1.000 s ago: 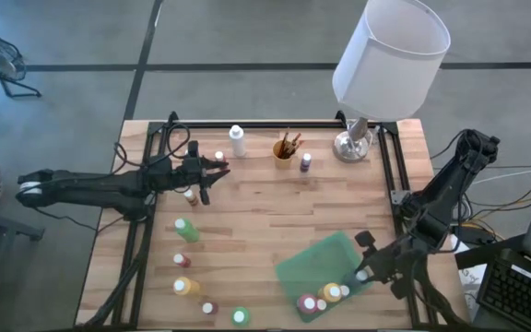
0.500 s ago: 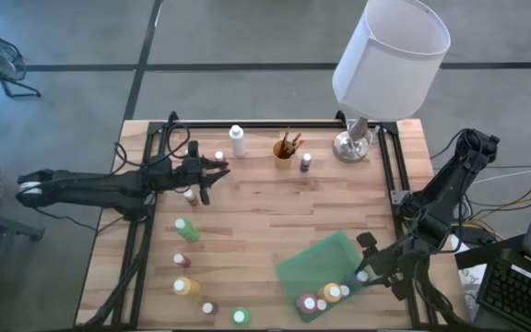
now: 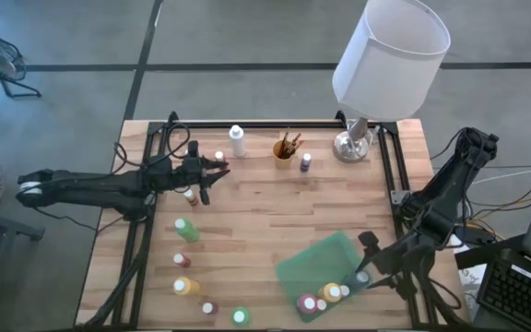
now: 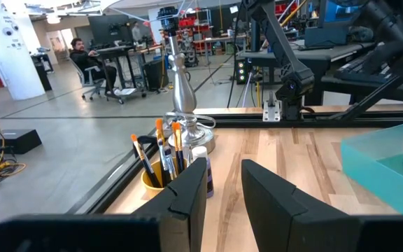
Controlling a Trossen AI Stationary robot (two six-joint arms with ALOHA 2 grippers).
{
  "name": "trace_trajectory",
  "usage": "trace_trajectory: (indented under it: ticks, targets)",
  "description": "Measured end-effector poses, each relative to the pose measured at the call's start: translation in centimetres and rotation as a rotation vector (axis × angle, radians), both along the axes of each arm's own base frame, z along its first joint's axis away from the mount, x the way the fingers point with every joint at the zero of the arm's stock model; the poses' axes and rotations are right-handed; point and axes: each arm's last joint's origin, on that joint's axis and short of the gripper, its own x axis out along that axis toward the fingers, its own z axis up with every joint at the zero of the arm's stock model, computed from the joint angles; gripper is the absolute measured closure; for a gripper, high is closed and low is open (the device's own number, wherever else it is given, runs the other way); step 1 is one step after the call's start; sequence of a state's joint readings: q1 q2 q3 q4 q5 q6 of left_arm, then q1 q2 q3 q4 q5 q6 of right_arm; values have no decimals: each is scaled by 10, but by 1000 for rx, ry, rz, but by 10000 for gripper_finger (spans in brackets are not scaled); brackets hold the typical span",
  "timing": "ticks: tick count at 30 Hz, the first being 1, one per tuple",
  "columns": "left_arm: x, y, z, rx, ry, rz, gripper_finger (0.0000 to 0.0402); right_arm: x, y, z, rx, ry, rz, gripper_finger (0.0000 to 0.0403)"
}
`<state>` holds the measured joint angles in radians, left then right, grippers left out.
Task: Pick & Place Paint Supplies
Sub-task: Put the purple paint bottle into the green bin
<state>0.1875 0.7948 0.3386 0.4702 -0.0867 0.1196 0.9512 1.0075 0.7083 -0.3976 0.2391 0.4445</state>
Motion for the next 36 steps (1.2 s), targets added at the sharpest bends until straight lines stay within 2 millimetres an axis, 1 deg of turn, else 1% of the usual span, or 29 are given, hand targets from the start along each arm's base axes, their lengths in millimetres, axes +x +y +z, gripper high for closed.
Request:
trace_trajectory:
  ticks: [4, 9, 16, 19, 23, 32, 36]
  targets:
    - [0, 0, 0, 0, 0, 0, 305, 1, -4, 10, -41, -91, -33, 166]
    - [0, 0, 0, 0, 0, 0, 305, 3, -12, 30, -98, -182, -100, 163]
    - [0, 0, 0, 0, 0, 0, 305, 18, -34, 52, -153, -269, -189, 185]
    - [0, 0, 0, 0, -1, 0, 305, 29, -50, 54, -192, -271, -269, 194]
    - [0, 0, 0, 0, 0, -1, 305, 44, -77, 51, -234, -226, -415, 205]
    - [0, 0, 0, 0, 0, -1, 305, 69, -141, 42, -105, -116, -579, 219]
    - [0, 0, 0, 0, -1, -1, 305, 76, -166, 31, -112, -64, -678, 219]
